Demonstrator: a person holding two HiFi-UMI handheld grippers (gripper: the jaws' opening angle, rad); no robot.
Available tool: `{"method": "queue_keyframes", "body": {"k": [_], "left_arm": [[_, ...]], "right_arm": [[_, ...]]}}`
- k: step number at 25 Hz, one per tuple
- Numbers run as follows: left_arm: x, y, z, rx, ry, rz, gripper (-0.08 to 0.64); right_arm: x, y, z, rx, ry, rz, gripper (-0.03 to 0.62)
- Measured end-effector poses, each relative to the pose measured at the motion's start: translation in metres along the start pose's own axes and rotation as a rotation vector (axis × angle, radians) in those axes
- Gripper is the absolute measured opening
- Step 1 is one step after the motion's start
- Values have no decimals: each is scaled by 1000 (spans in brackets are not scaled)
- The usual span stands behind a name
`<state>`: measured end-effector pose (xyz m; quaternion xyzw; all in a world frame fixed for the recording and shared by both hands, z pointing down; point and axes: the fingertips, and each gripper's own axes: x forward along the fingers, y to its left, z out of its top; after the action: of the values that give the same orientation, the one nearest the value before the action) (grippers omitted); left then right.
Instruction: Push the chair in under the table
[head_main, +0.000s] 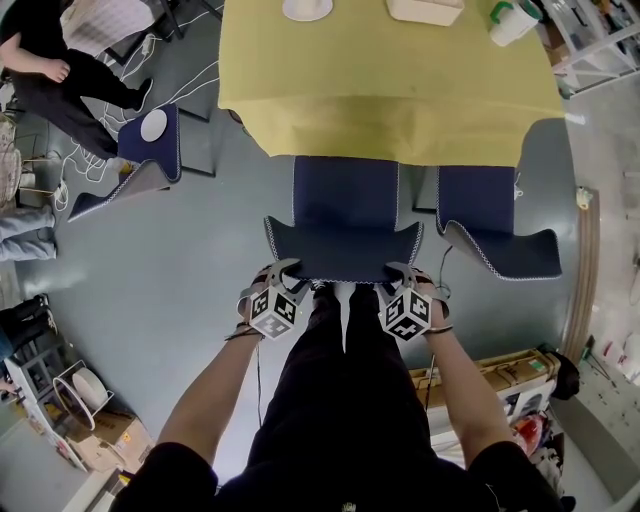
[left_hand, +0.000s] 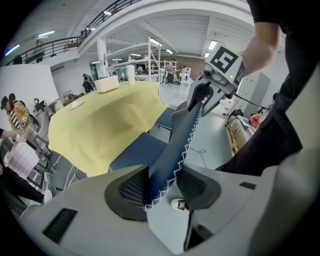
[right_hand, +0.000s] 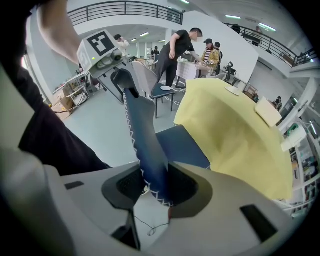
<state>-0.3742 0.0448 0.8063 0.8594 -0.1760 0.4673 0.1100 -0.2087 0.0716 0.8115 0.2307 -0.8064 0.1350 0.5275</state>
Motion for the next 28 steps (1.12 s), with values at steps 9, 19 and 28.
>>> {"method": "queue_keyframes", "body": {"k": [9, 19, 28], "left_arm": [[10, -6, 14, -28, -9, 18, 181], [10, 2, 19, -40, -18, 35, 181], [15, -1, 22, -43, -32, 46, 181]], "right_arm": [[-4, -17, -11, -16, 0, -6, 135], [-5, -26, -6, -36, -26, 8, 134], [-3, -27, -12, -50, -37, 32, 133]]}}
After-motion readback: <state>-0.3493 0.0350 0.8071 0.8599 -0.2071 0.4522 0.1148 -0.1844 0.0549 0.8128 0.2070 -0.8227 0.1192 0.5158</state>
